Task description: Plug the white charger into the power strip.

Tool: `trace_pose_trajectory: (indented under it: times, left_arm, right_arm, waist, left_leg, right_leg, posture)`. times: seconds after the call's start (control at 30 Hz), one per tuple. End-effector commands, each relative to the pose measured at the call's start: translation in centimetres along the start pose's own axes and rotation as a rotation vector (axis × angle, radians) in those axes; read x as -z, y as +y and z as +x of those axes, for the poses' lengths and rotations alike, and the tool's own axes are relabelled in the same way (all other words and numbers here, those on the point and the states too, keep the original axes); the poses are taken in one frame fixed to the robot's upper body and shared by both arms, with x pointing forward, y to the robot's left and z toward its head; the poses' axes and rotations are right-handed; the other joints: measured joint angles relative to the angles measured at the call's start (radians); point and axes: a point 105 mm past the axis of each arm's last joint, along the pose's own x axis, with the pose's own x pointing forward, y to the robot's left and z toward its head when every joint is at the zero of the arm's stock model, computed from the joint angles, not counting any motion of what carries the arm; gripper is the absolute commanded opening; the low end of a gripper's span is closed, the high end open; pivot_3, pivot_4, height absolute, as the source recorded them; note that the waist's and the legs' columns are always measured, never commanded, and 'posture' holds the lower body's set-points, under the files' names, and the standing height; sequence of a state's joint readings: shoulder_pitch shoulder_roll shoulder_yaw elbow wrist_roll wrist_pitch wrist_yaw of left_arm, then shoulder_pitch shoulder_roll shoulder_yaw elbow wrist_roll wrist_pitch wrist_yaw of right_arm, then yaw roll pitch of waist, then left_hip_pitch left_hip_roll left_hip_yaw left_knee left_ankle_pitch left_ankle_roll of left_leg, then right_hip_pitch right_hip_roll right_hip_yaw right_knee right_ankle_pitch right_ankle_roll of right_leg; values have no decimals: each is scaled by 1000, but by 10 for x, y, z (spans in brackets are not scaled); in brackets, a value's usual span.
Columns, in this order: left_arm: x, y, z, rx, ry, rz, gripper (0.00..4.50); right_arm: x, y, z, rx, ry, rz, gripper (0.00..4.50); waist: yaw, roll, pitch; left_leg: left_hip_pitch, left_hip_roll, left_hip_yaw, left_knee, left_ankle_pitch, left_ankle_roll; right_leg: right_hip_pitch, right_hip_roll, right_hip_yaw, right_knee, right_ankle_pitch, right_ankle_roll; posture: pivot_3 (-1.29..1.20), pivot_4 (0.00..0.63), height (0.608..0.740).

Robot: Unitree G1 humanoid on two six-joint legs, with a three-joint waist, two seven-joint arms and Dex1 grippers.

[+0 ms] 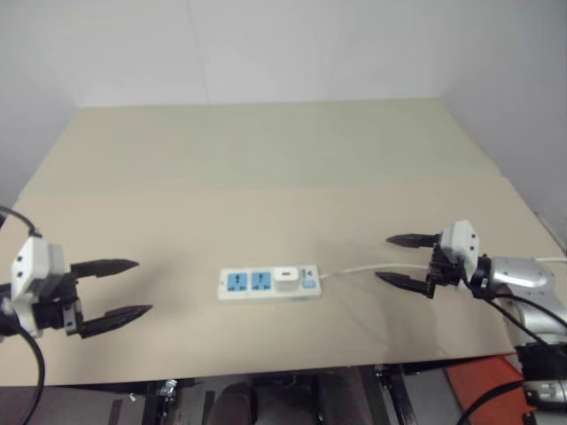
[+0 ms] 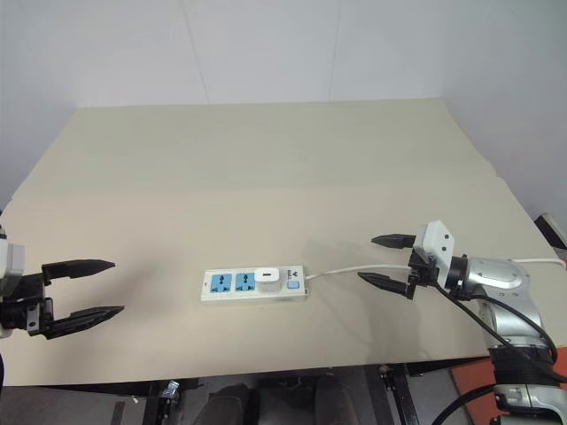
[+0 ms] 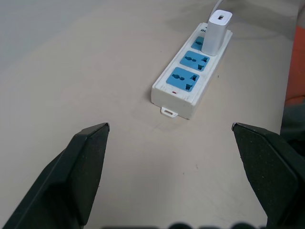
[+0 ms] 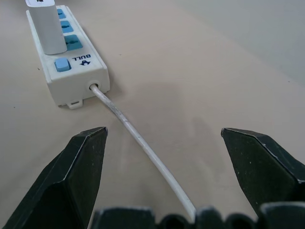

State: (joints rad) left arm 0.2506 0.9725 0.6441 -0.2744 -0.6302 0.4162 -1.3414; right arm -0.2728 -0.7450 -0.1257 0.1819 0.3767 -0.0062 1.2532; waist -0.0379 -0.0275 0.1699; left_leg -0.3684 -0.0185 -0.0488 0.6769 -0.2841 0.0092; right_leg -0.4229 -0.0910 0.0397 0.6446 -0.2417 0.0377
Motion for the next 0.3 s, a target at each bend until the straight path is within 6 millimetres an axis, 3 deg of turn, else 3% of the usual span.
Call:
trace_pose_trajectory:
  times: [0.03,0.3]
  left_arm:
    - [-8,-1,3,15,-20,26,4500]
    - [-10,0,5,30,-22,34,4500]
  right_arm:
    - [-13,-5,-6,29,-17,-43,4468]
    - [-13,-2,-7,39,-18,-38,4468]
  waist:
    - [0,0,0]
    - [0,0,0]
  left_leg:
    - [0,0,0,0,0,0]
    - [0,0,0,0,0,0]
  right_leg:
    - [0,0,0,0,0,0]
    - [0,0,0,0,0,0]
  posture:
    - [0,150,740]
    - [0,150,740]
